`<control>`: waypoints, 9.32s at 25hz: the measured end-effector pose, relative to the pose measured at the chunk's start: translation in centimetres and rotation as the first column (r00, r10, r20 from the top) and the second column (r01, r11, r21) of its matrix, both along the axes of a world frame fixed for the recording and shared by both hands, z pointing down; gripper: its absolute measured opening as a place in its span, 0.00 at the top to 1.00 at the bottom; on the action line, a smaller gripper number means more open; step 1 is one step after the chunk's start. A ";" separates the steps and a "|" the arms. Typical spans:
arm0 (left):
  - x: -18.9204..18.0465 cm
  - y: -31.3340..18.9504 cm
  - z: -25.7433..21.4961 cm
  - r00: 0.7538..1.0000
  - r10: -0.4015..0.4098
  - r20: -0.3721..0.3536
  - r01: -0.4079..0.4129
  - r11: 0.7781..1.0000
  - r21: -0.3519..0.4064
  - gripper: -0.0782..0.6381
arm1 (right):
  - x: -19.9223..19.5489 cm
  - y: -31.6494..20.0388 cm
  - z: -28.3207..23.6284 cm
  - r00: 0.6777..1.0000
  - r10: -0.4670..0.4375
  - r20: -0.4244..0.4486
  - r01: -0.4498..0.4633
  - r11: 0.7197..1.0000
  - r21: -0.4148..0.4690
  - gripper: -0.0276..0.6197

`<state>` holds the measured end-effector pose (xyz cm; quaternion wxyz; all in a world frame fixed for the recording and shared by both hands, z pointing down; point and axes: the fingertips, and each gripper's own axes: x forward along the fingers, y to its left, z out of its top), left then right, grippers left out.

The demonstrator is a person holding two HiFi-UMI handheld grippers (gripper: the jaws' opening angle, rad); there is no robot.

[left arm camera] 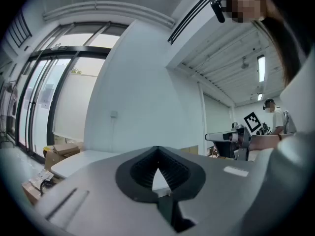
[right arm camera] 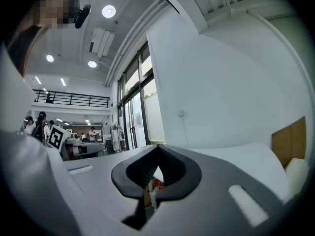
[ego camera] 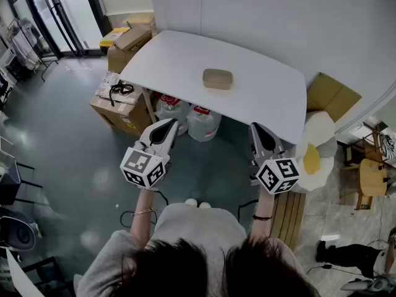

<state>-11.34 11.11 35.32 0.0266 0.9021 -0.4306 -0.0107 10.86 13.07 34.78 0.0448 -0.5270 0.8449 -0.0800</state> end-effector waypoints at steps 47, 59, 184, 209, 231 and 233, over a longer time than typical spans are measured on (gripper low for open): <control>0.6 -7.6 1.6 1.000 -0.010 -0.016 0.009 0.999 -0.033 0.90 | 0.8 -8.7 1.9 0.998 -0.013 0.056 0.015 0.999 -0.045 0.94; 0.7 -13.0 2.4 0.998 0.059 -0.020 -0.060 0.997 -0.056 0.90 | -0.6 -13.3 2.7 0.998 0.011 0.063 -0.006 0.997 -0.074 0.94; 8.2 -38.5 22.3 0.991 0.130 -0.033 -0.127 0.826 -0.549 0.90 | 5.1 -40.2 25.8 0.993 0.121 0.013 -0.078 0.717 -0.693 0.81; 7.8 -38.3 22.4 0.991 0.130 -0.017 -0.118 0.831 -0.544 0.90 | 5.4 -40.7 26.5 0.984 0.180 0.004 -0.123 0.690 -0.713 0.89; 7.3 -39.2 20.4 0.991 0.130 -0.034 -0.130 0.857 -0.499 0.90 | 5.9 -40.8 23.6 0.973 0.228 0.027 -0.152 0.730 -0.666 0.91; 7.3 -39.3 20.0 0.991 0.129 -0.037 -0.131 0.861 -0.491 0.90 | 6.1 -40.8 23.0 0.973 0.229 0.026 -0.156 0.738 -0.657 0.91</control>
